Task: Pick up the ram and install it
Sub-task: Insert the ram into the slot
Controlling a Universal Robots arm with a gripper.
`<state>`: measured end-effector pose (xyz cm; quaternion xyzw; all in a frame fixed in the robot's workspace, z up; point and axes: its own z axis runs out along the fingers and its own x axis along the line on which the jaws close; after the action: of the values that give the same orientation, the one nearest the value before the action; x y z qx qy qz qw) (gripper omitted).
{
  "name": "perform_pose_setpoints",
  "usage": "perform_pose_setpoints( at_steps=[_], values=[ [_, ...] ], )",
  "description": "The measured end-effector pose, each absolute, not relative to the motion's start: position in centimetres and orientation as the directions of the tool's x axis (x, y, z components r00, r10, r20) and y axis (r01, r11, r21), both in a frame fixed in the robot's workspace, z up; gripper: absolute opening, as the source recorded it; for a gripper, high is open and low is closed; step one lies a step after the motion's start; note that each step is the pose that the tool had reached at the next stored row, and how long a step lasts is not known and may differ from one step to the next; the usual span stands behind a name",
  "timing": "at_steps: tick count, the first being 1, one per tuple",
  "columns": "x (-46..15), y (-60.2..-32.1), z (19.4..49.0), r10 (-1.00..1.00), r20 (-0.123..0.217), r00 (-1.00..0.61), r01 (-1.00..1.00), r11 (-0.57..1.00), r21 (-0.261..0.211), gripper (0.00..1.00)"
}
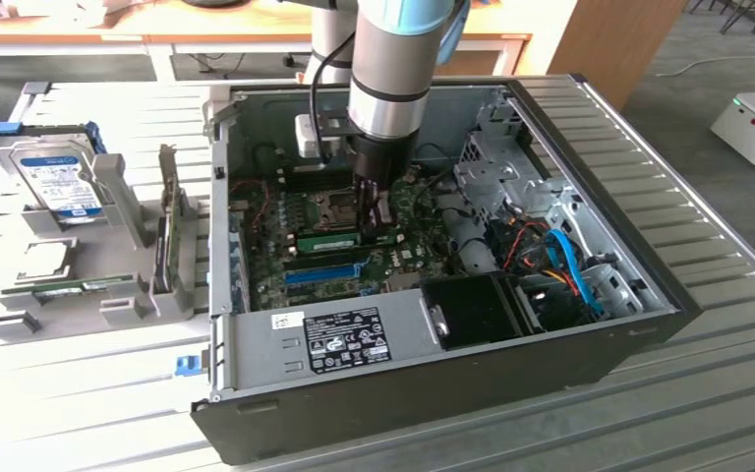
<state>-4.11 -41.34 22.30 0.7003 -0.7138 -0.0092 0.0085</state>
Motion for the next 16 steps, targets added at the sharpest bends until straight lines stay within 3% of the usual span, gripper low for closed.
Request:
perform_pose_setpoints(
  at_steps=[16],
  values=[
    [-4.11,-41.34,23.19,-1.000,-0.001,-0.019,-1.000,0.019,0.025,0.37]
  ],
)
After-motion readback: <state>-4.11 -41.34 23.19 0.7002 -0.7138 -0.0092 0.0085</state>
